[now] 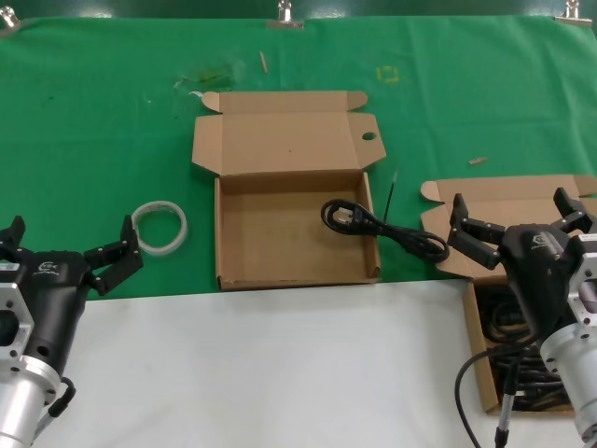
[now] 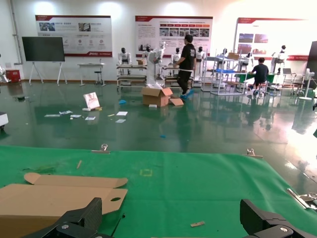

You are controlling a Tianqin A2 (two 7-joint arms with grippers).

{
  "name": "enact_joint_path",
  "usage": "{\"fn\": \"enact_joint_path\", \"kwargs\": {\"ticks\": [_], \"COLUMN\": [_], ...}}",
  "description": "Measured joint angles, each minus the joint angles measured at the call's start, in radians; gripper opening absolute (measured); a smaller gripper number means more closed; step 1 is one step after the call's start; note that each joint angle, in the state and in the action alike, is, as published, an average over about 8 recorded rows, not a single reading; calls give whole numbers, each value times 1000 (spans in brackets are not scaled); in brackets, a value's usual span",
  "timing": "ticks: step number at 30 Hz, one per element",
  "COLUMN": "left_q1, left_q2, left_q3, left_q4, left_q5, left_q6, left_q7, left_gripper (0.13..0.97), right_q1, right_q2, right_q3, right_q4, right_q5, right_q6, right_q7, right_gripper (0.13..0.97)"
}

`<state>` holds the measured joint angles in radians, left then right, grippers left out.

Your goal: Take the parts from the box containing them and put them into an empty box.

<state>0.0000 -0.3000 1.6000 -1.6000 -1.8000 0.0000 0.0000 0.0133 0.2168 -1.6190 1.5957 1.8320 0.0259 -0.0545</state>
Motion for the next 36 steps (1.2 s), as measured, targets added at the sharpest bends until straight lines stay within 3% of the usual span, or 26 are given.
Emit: {"fn": "enact_joint_path", "kwargs": {"ticks": [36], "left_q1": [0], "left_q2": [0], "left_q3": [0], "left_q4": [0], "left_q5": [0], "left_q6": [0], "left_q7": [0], "left_gripper": [966], "right_q1": [0], "right_q2": [0], "right_q3": [0], "right_q4": [0], "right_q5": [0], "right_q6": [0], "right_q7": [0], "right_gripper": [966]}}
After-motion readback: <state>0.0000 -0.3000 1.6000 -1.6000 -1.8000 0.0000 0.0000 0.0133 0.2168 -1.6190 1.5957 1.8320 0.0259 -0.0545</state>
